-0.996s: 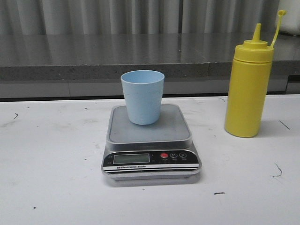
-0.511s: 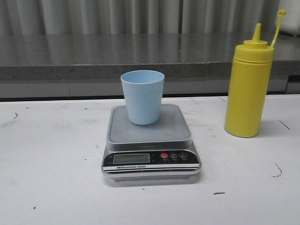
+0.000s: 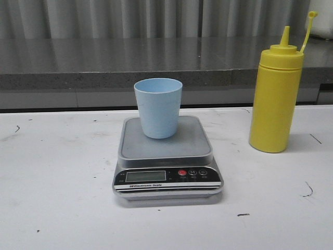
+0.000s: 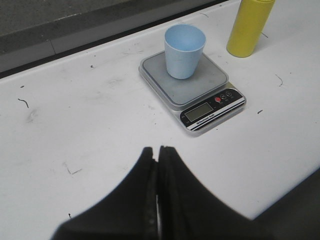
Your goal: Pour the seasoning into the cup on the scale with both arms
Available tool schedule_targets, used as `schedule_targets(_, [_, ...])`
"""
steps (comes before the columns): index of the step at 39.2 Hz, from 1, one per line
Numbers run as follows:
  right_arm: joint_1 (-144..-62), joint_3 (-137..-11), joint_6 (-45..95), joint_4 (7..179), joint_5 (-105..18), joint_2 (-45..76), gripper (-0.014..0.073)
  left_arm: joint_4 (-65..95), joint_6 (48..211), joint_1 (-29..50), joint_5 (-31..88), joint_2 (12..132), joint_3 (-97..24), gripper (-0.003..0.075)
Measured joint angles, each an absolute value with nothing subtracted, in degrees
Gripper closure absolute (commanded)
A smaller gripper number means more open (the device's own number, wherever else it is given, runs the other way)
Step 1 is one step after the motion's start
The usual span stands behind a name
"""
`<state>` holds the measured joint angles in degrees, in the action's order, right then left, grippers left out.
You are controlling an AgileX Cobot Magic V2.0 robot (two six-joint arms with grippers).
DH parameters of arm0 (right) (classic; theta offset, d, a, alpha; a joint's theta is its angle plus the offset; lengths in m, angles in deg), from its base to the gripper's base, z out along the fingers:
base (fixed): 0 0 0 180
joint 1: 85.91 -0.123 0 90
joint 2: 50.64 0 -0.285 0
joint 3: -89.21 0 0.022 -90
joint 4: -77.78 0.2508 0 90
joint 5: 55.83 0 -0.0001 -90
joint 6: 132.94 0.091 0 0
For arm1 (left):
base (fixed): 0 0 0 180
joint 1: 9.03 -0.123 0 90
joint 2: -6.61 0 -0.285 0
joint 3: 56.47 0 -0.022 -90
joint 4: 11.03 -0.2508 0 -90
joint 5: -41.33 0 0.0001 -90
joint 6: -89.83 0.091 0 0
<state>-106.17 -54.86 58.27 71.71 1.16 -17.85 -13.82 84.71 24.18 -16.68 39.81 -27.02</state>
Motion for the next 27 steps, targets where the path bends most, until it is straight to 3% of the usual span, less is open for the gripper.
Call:
schedule_targets(14, [-106.2,-54.9,58.3,71.6,1.3,-17.8,0.0717,-15.5,84.7,19.2,-11.5,34.5,-18.5,0.074])
schedule_targets(27, [-106.2,-54.9,58.3,71.6,1.4,-17.8,0.0717,-14.5,84.7,3.9,25.4,19.5,10.2,0.074])
